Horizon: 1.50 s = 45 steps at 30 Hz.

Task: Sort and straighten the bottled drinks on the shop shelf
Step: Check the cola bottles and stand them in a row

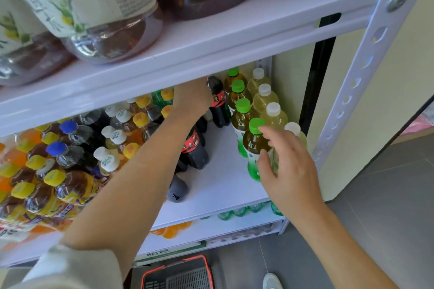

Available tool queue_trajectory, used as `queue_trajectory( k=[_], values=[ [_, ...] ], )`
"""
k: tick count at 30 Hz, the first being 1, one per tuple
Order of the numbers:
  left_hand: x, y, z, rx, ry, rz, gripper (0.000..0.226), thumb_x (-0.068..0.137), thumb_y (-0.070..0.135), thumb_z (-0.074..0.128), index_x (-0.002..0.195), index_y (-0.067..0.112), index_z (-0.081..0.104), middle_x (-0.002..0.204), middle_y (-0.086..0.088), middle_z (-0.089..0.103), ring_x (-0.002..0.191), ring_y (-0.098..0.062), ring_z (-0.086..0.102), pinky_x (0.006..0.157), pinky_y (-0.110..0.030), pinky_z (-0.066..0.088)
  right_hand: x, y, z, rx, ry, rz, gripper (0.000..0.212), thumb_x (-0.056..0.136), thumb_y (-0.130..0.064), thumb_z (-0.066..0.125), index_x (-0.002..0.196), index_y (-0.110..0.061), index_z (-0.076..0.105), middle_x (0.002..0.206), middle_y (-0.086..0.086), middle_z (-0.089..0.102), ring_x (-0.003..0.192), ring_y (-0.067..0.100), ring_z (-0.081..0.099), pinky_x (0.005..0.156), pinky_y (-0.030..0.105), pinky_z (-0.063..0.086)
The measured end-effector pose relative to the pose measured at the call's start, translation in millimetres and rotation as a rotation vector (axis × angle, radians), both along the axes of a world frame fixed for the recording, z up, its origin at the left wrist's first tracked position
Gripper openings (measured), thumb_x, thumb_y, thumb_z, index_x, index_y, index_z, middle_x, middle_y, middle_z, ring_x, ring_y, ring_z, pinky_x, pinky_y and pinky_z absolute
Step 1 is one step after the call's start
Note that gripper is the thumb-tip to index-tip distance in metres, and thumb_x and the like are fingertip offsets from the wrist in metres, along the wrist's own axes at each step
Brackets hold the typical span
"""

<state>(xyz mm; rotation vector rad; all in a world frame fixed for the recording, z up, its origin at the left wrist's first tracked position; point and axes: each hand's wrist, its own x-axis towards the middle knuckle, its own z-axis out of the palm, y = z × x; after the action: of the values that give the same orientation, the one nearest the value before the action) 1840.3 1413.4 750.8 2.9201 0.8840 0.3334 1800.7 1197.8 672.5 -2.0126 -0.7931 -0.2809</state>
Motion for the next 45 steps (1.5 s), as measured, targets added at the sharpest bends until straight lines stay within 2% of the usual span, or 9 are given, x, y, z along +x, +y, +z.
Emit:
queue_trajectory(
  k=[4, 7, 10, 17, 21, 24, 27, 37, 45],
  values=[
    [-57.9, 6.1, -7.9, 0.345, -0.157, -0.075, 0.024, 0.085, 0.003, 0.059, 0.106, 0.006, 0.071, 0.104, -0.02, 0.066, 0.101, -0.042, 0.058, 0.079, -0.047, 0.047, -12.0, -8.2, -5.6, 0.041, 0.004, 0.116, 0.026, 0.089, 0.001, 0.061, 0.113, -0.006, 0.066, 0.085, 0.003, 0.065, 0.071, 0.023, 0.06, 0.063, 0.041, 0.053],
    [-83.9, 16.2, -20.2, 0.395, 0.103, 0.026, 0.037, 0.093, 0.019, 0.053, 0.13, 0.017, 0.057, 0.131, -0.016, 0.053, 0.119, -0.04, 0.046, 0.089, -0.049, 0.041, -27.5, -8.9, -13.8, 0.055, 0.08, 0.189, 0.025, 0.089, -0.007, 0.057, 0.111, -0.008, 0.067, 0.082, 0.0, 0.065, 0.065, 0.02, 0.059, 0.058, 0.043, 0.054],
    [-93.1, 22.5, -30.4, 0.311, 0.239, -0.079, 0.031, 0.1, 0.03, 0.048, 0.125, 0.013, 0.054, 0.125, -0.016, 0.046, 0.1, -0.037, 0.059, 0.076, -0.042, 0.047, -45.8, -5.1, -26.2, 0.056, 0.201, 0.228, 0.024, 0.089, -0.009, 0.058, 0.111, -0.014, 0.067, 0.083, -0.009, 0.065, 0.066, 0.015, 0.059, 0.061, 0.04, 0.055],
    [-144.0, -1.9, -8.0, 0.028, -0.23, -0.332, 0.011, 0.091, 0.021, 0.067, 0.1, 0.014, 0.07, 0.1, -0.005, 0.058, 0.08, -0.025, 0.059, 0.07, -0.034, 0.05, -51.6, 3.1, -42.0, -0.22, 0.442, 0.323, 0.065, 0.092, -0.031, 0.063, 0.147, -0.036, 0.028, 0.143, -0.018, 0.036, 0.133, -0.001, 0.034, 0.108, 0.023, 0.035],
    [-185.9, -13.5, 34.7, -0.229, -0.573, -0.318, 0.013, 0.092, 0.03, 0.062, 0.105, 0.031, 0.065, 0.087, 0.011, 0.061, 0.073, -0.003, 0.055, 0.067, -0.009, 0.041, -42.1, 1.6, -17.0, -0.255, 0.544, 0.52, 0.084, 0.079, -0.057, 0.068, 0.142, -0.058, 0.013, 0.147, -0.04, 0.016, 0.134, -0.023, 0.012, 0.109, 0.01, 0.017],
    [-200.2, -21.4, 48.2, -0.472, -0.801, -0.31, 0.012, 0.095, 0.018, 0.059, 0.102, 0.027, 0.065, 0.07, 0.013, 0.058, 0.06, 0.001, 0.049, 0.057, -0.01, 0.039, -33.1, -3.4, 5.0, -0.132, 0.969, 0.843, 0.082, 0.069, -0.054, 0.079, 0.14, -0.04, 0.039, 0.136, -0.003, 0.059, 0.129, 0.009, 0.052, 0.11, 0.037, 0.041],
    [-200.4, -30.4, 41.5, -0.648, -0.934, -0.251, 0.012, 0.094, 0.013, 0.057, 0.098, 0.018, 0.066, 0.075, 0.013, 0.061, 0.065, -0.002, 0.054, 0.06, -0.017, 0.044, -41.5, -8.6, 12.7, -0.058, 1.18, 1.124, 0.087, 0.071, -0.052, 0.08, 0.135, -0.002, 0.047, 0.122, 0.017, 0.062, 0.108, 0.029, 0.06, 0.09, 0.036, 0.05],
    [-214.8, -14.6, 5.7, -0.937, -1.143, 0.0, 0.015, 0.085, 0.035, 0.059, 0.091, 0.029, 0.072, 0.076, 0.001, 0.064, 0.074, -0.023, 0.057, 0.071, -0.045, 0.048, -67.5, -29.9, 43.5, 0.272, 1.291, 0.831, 0.073, 0.063, -0.057, 0.082, 0.112, -0.005, 0.067, 0.073, 0.022, 0.062, 0.058, 0.028, 0.063, 0.05, 0.029, 0.05],
    [-236.1, -8.4, -14.2, -1.068, -1.104, 0.064, 0.018, 0.094, 0.027, 0.055, 0.092, 0.026, 0.073, 0.082, -0.001, 0.063, 0.065, -0.01, 0.057, 0.056, -0.021, 0.047, -68.9, -31.5, 69.9, 0.326, 1.081, 0.652, 0.068, 0.064, -0.062, 0.079, 0.11, -0.013, 0.072, 0.074, 0.022, 0.062, 0.057, 0.027, 0.06, 0.048, 0.03, 0.05]
  ],
)
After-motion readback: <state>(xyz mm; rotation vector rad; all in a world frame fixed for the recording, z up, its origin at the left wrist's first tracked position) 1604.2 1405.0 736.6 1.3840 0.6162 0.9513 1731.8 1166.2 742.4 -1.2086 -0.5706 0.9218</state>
